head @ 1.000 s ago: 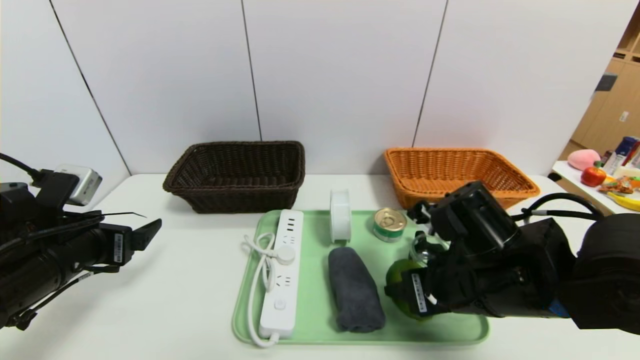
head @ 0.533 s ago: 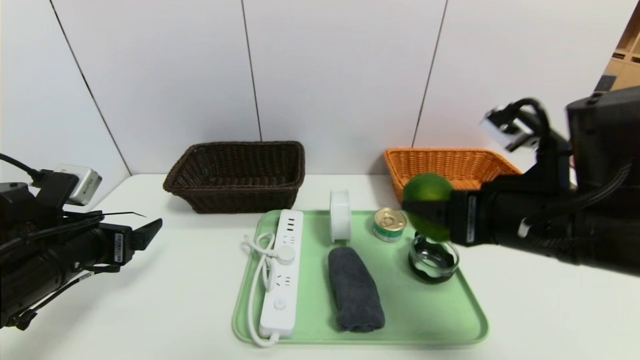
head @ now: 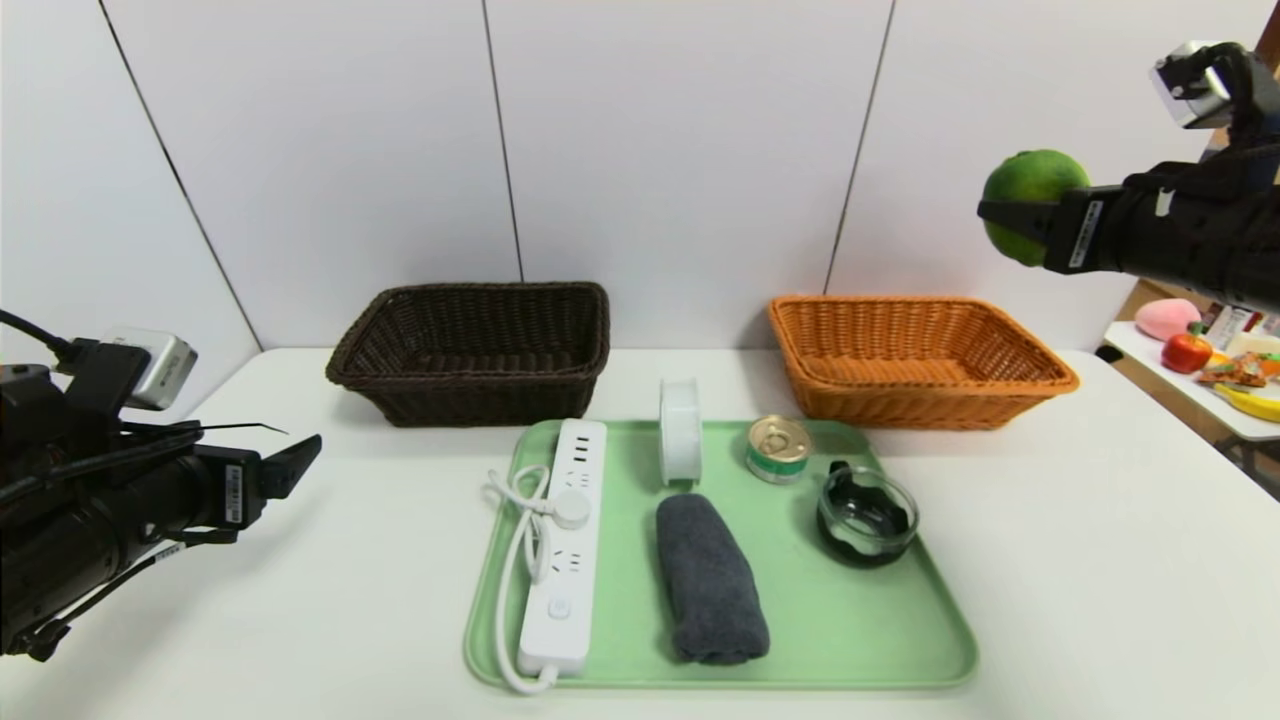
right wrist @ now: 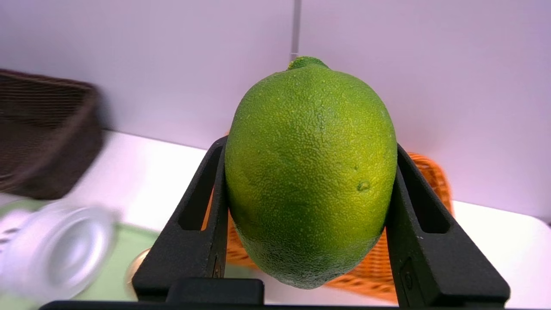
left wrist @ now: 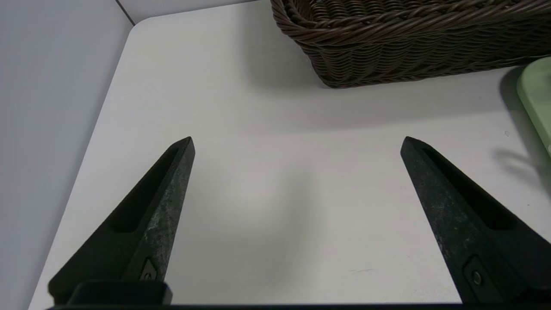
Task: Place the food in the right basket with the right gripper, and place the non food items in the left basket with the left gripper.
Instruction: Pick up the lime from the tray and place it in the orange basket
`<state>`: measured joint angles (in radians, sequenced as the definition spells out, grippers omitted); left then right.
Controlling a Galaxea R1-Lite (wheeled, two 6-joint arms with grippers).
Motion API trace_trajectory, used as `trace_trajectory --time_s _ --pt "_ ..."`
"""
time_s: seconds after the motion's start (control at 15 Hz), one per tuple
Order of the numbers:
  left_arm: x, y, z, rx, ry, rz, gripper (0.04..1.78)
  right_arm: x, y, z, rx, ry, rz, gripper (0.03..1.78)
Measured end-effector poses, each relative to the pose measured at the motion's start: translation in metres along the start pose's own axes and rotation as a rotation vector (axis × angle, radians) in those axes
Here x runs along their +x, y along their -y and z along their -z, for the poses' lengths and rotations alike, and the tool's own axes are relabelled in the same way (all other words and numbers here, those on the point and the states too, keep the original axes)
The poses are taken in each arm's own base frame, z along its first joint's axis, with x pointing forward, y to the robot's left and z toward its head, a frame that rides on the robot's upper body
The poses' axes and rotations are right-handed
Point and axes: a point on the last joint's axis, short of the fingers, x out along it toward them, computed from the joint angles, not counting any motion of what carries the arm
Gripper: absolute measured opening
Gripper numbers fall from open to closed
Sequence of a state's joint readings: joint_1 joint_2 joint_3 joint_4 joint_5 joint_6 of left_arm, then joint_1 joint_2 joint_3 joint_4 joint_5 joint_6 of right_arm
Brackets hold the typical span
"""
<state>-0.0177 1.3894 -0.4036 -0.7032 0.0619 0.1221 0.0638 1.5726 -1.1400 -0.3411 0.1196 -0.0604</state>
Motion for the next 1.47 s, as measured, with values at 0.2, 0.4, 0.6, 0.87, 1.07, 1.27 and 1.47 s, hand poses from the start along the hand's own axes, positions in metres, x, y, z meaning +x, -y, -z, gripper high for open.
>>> trace_trajectory --time_s 0.2,0.4,0.6,0.87,1.07,1.27,1.47 --pt "0.000 0.000 0.000 0.000 -0.002 -0.001 1.69 0.036 0.020 0.002 0.012 -0.099 0.055 0.98" --pt "0.000 0.000 0.001 0.001 -0.005 -0.003 1.69 0.062 0.030 -0.010 0.042 -0.193 0.089 0.98" --pt "0.000 0.000 0.001 0.001 -0.005 -0.004 1.69 0.082 0.037 -0.005 0.091 -0.380 0.102 0.98" --pt "0.000 0.000 0.001 0.001 -0.007 -0.003 1.69 0.107 0.049 0.035 0.133 -0.584 0.122 0.98" --pt "0.001 0.000 0.002 0.001 -0.010 -0.003 1.69 0.119 0.055 0.053 0.144 -0.628 0.131 0.98" --pt "0.001 0.000 0.003 0.000 -0.014 -0.002 1.69 0.130 0.060 0.067 0.137 -0.646 0.171 0.98" --pt "0.004 0.000 0.004 0.000 -0.025 -0.001 1.69 0.141 0.062 0.075 0.120 -0.622 0.213 0.98"
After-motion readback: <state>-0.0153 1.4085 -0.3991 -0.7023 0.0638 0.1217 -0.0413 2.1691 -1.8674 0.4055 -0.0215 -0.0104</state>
